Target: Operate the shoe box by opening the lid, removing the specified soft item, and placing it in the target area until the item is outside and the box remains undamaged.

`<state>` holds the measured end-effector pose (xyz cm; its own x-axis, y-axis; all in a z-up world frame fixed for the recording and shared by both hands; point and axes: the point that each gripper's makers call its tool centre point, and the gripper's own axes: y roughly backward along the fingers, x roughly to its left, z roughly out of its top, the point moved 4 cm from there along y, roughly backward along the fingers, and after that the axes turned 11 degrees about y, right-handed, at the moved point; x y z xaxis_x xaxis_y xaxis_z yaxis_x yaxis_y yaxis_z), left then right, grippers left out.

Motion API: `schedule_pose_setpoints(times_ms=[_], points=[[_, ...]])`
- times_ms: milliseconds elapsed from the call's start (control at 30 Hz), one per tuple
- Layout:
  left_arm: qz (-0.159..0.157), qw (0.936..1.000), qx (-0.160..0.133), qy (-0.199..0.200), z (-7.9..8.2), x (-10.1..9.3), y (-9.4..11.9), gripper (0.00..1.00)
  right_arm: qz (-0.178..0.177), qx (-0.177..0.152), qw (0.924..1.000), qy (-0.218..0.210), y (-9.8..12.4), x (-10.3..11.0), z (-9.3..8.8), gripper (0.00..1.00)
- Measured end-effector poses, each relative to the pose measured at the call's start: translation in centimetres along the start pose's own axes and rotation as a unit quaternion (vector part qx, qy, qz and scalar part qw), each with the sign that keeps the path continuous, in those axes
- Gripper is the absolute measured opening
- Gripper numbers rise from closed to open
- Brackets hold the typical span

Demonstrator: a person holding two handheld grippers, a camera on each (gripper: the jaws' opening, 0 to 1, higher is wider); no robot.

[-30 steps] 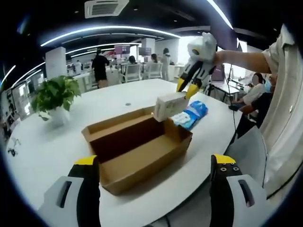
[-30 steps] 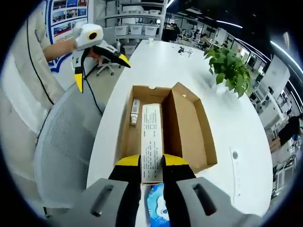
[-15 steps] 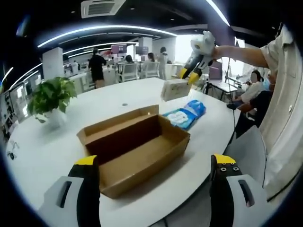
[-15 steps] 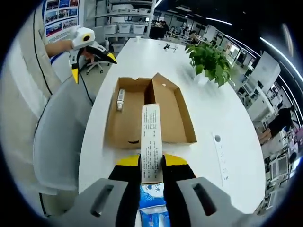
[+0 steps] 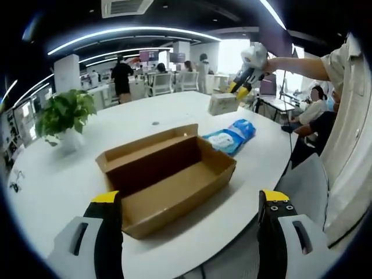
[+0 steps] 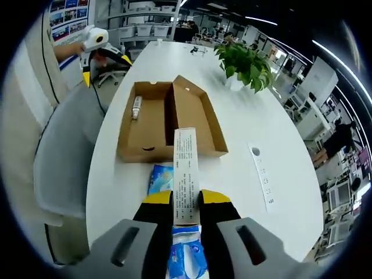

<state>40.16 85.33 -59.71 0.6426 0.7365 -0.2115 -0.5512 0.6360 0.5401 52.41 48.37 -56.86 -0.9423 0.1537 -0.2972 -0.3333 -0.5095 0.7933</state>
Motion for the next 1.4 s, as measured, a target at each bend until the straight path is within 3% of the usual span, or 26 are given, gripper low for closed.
schedule_pose_setpoints(times_ms=[533, 1400], points=[[0.013, 0.9996, -0.011, 0.021, -0.1, 1.4, 0.4, 1.00, -0.010, 0.032, 0.9994, 0.005, -0.7, -1.6, -5.0, 0.14], [0.022, 0.9988, 0.023, 0.037, -0.6, 2.0, -1.0, 1.00, 0.025, 0.083, 0.9962, -0.015, -3.5, -2.8, -14.6, 0.14]])
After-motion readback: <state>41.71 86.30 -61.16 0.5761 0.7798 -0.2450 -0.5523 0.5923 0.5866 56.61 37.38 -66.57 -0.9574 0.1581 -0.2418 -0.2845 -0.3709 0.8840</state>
